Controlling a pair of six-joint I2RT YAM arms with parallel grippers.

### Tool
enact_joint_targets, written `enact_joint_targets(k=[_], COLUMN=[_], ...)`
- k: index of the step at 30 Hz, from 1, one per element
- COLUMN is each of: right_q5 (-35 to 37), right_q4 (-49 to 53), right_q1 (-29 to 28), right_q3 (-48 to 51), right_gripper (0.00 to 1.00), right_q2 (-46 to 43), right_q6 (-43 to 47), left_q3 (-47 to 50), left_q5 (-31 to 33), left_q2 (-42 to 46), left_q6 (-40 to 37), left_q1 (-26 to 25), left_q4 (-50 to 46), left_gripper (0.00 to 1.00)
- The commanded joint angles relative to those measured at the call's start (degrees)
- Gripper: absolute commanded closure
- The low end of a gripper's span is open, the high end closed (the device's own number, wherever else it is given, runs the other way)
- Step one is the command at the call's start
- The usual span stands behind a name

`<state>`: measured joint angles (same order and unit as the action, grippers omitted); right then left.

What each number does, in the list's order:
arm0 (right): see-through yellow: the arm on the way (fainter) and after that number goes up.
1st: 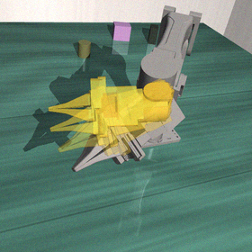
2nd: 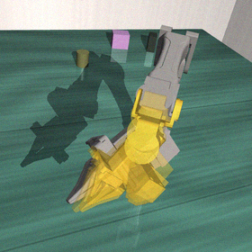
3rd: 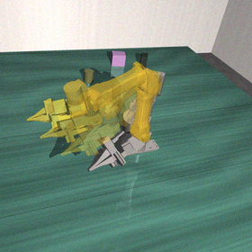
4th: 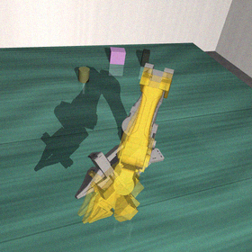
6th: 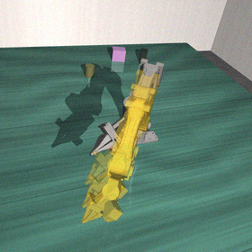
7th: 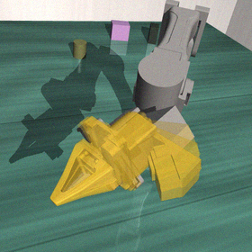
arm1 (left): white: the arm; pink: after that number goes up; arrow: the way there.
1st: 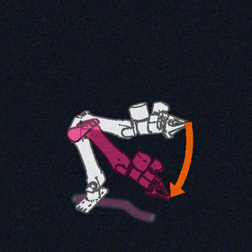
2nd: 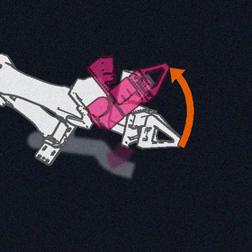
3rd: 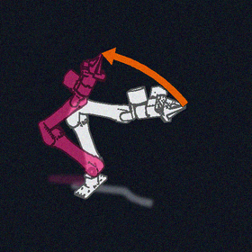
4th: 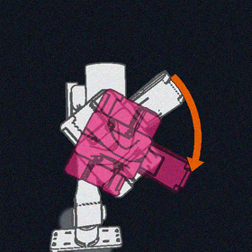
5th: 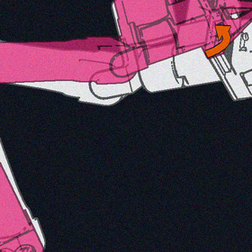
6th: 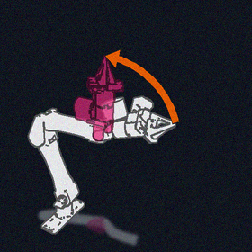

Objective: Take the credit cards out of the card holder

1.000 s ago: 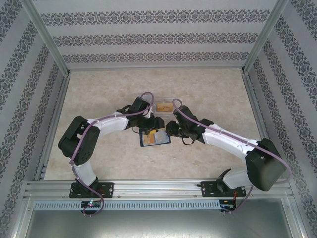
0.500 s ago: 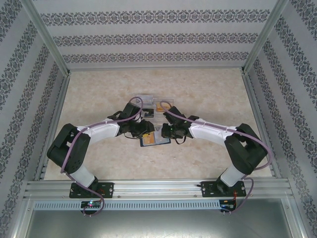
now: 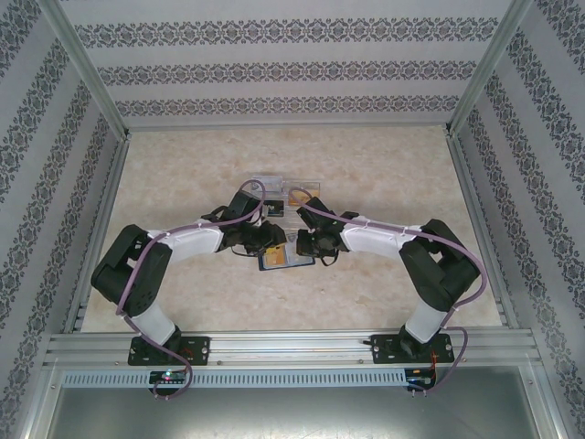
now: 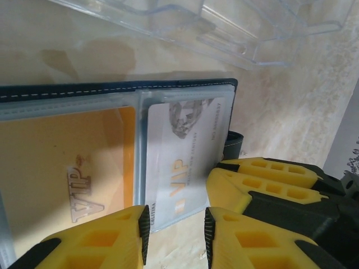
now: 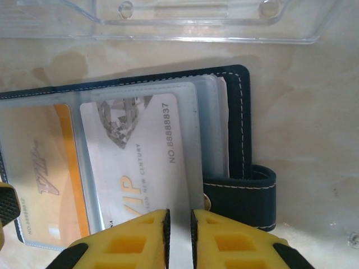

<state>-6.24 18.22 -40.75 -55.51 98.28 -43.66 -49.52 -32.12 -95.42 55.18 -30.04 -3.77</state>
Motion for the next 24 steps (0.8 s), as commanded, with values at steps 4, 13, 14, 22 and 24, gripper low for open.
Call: enact_joint_targets(k=[4,13,14,22,24], right_q5=[0.2,-1.9,-2.0,-2.5,-3.0], right_q4=[0.8,0.5,0.5,0.5,0.4], right_q1=[-0.2,0.0,0.0,0.0,0.1], right_q3=[-0.7,-0.6,-0.6,-0.6,-0.6], right_gripper=[0.8,0.8,0.8,0.81,0.81], right_q2=[1.6,2.0,2.0,2.5,2.7], right_q6=[-1.0,-0.6,-0.6,-0.4,-0.4], left_q3=[-0.8,-1.8,-2.0,-4.0,-4.1], left_q5=[-0.4,-0.9,-0.8,-0.2,-0.1], left_q2=[-2.5,-4.3,-4.5,-6.0,-6.4], left_q6=[0.5,-0.1,-0.4,-3.3,-3.9], left_q1=[-0.5,-0.6,-0.6,-0.5,-0.5], left_q4=[2.1,2.1,2.0,-0.6,-0.8], left_gripper=[0.67,0.69,0.69,0.69,0.69])
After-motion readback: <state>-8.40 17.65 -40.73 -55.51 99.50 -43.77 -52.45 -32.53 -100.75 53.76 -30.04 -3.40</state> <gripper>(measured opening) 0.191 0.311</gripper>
